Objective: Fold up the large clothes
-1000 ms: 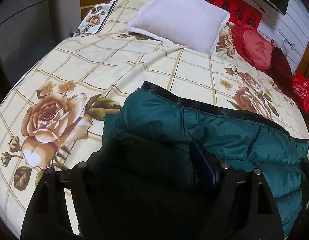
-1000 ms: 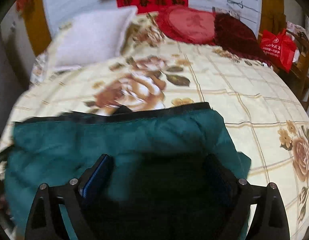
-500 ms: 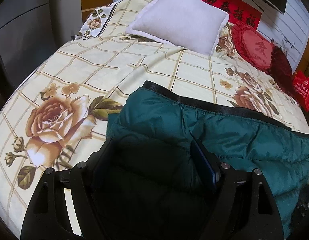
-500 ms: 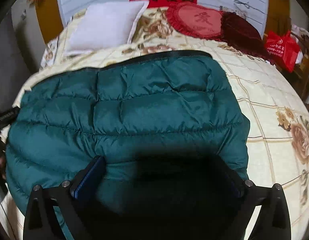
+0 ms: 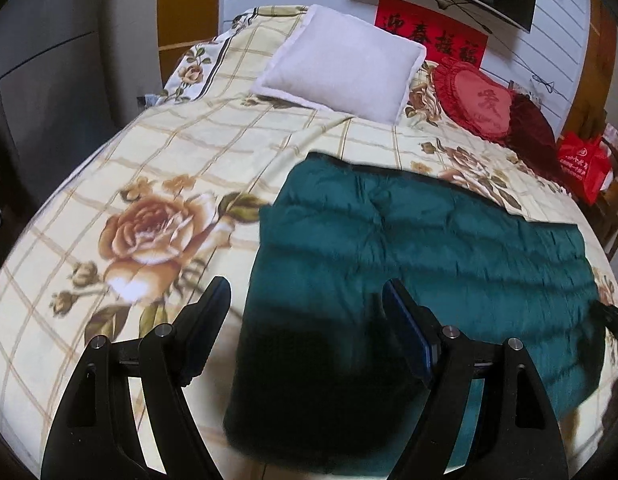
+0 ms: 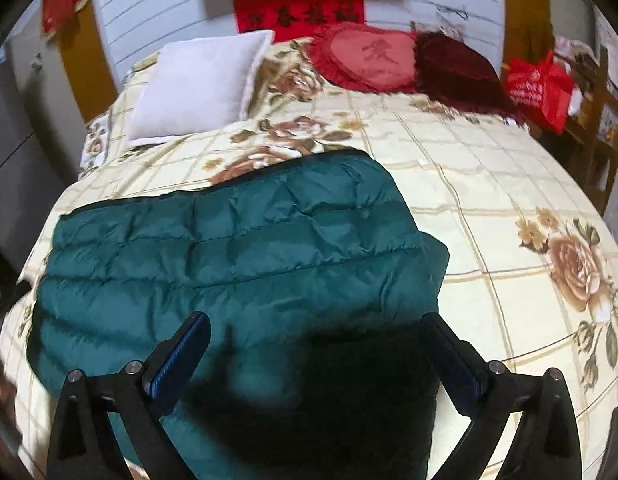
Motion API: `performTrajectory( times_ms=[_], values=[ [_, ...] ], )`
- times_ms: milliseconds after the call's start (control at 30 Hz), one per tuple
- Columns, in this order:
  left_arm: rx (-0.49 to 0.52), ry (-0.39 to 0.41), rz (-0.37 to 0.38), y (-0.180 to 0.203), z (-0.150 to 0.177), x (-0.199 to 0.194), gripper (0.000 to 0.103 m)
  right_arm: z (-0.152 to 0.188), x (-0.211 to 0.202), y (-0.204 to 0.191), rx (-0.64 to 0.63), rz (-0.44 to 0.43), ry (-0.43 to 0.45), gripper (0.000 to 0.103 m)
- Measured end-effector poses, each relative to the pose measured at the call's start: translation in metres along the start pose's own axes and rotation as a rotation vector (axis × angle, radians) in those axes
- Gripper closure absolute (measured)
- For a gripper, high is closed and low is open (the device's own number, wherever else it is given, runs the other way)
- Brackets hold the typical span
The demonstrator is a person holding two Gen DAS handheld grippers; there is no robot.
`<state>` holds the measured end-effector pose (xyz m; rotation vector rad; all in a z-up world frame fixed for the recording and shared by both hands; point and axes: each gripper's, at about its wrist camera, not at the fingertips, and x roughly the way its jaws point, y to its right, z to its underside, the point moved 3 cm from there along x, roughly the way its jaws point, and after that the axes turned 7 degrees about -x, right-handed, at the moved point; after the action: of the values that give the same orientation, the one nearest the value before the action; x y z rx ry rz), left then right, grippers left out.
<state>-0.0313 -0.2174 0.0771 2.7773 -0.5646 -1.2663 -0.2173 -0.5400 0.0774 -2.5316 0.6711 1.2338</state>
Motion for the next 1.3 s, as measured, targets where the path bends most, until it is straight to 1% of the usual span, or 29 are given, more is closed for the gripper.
performTrajectory(
  times_ms=[67, 100, 167, 200, 267, 367, 500, 567, 700, 867, 933, 1100, 1200, 1300],
  values=[
    [0.001, -0.016, -0.002, -0.003, 0.010, -0.001, 0.024, 0.005, 0.017, -0.002, 0.008, 0.007, -0.048, 0.000],
    [0.012, -0.030, -0.008, -0.003, 0.015, 0.001, 0.024, 0.008, 0.023, -0.005, -0.007, 0.024, -0.053, 0.000],
    [0.043, -0.053, -0.031, -0.001, 0.025, 0.007, 0.024, 0.011, 0.025, -0.009, -0.039, 0.054, -0.036, 0.000],
    [0.054, -0.061, -0.041, 0.000, 0.030, 0.010, 0.024, 0.010, 0.026, -0.009, -0.039, 0.055, -0.038, 0.000],
    [0.044, -0.070, -0.043, -0.002, 0.036, 0.013, 0.024, 0.010, 0.029, -0.005, -0.007, 0.023, -0.064, 0.000],
    [-0.009, -0.082, -0.028, -0.005, 0.037, 0.012, 0.024, 0.011, 0.031, 0.001, 0.009, -0.031, -0.094, 0.000],
    [-0.017, -0.084, -0.026, -0.004, 0.040, 0.008, 0.024, 0.012, 0.022, 0.001, -0.021, -0.028, -0.116, 0.000],
    [-0.011, -0.083, -0.025, -0.003, 0.041, 0.005, 0.024, 0.013, 0.010, -0.001, -0.019, -0.038, -0.095, 0.000],
    [0.000, -0.080, -0.021, 0.000, 0.040, -0.001, 0.024, 0.021, -0.012, 0.000, 0.026, -0.101, -0.037, 0.000],
    [0.008, -0.058, -0.013, 0.001, 0.038, -0.009, 0.024, 0.028, -0.031, -0.001, 0.068, -0.185, -0.023, 0.000],
    [0.014, -0.049, -0.014, 0.002, 0.038, -0.011, 0.024, 0.029, -0.035, -0.001, 0.075, -0.204, -0.022, 0.000],
    [0.018, -0.040, -0.010, 0.002, 0.036, -0.012, 0.024, 0.031, -0.047, 0.001, 0.055, -0.171, 0.006, 0.000],
    [0.018, -0.043, -0.014, 0.002, 0.036, -0.011, 0.024, 0.033, -0.044, 0.007, 0.050, -0.142, -0.008, 0.000],
    [0.016, -0.046, -0.017, 0.000, 0.035, -0.008, 0.024, 0.031, -0.034, 0.017, 0.072, -0.134, -0.017, 0.000]
  ],
)
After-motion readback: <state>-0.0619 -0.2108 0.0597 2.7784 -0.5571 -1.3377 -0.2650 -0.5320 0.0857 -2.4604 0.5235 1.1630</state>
